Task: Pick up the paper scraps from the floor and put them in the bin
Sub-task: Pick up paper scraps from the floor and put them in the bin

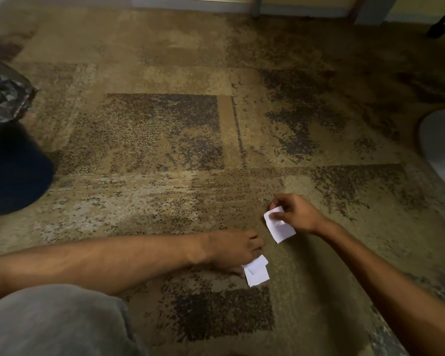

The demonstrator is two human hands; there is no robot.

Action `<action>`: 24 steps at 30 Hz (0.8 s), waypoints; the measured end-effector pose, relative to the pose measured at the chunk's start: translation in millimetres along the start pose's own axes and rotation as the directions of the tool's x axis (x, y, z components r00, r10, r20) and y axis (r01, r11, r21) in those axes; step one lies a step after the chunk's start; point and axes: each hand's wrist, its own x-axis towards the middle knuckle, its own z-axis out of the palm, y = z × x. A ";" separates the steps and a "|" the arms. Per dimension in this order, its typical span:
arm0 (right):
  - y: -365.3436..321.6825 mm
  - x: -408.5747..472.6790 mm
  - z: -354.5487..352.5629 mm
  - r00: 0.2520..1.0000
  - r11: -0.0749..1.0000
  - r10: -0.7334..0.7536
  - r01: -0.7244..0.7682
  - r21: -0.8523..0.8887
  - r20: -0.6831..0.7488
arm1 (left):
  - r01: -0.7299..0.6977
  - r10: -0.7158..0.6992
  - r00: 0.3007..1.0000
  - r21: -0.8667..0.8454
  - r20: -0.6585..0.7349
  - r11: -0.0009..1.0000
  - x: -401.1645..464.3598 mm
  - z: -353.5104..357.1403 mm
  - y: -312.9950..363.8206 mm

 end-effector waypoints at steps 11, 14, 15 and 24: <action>-3.9 4.3 -9.6 0.999 0.996 -0.008 0.011 0.084 -0.032 | -0.060 0.093 0.990 0.284 -0.105 0.957 -3.0 3.2 1.1; -6.3 4.7 -11.1 1.000 0.993 0.005 -0.002 0.114 -0.025 | -0.042 0.070 0.995 0.343 -0.069 0.938 -7.0 4.6 4.0; -6.9 5.2 -11.4 1.000 0.993 0.008 -0.005 0.114 -0.027 | -0.045 0.075 0.995 0.359 -0.069 0.932 -7.9 4.3 4.9; -12.4 3.0 -17.5 0.997 0.998 0.015 -0.011 0.055 -0.078 | -0.011 0.055 0.987 0.282 -0.149 0.959 -16.4 5.9 -1.7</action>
